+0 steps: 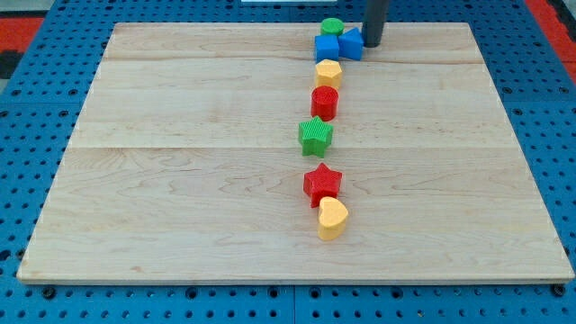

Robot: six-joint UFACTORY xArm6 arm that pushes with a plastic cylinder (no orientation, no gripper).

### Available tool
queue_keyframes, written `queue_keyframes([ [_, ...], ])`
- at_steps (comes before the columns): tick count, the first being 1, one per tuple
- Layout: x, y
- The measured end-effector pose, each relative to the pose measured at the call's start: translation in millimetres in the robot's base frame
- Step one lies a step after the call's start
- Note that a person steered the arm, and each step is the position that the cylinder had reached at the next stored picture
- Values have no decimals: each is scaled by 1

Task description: Keep the blue triangle at the bottom of the green circle

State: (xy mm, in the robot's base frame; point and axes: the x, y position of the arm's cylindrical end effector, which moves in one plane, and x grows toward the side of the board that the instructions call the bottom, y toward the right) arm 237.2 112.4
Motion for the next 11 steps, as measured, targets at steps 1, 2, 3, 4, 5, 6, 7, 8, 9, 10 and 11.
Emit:
queue_keyframes([
  [1, 2, -5],
  [2, 2, -4],
  [3, 2, -8],
  [4, 8, -10],
  [5, 23, -19],
  [6, 23, -33],
  [7, 20, -32],
  [8, 20, -19],
  [9, 18, 36],
  [10, -21, 68],
  [11, -45, 45],
])
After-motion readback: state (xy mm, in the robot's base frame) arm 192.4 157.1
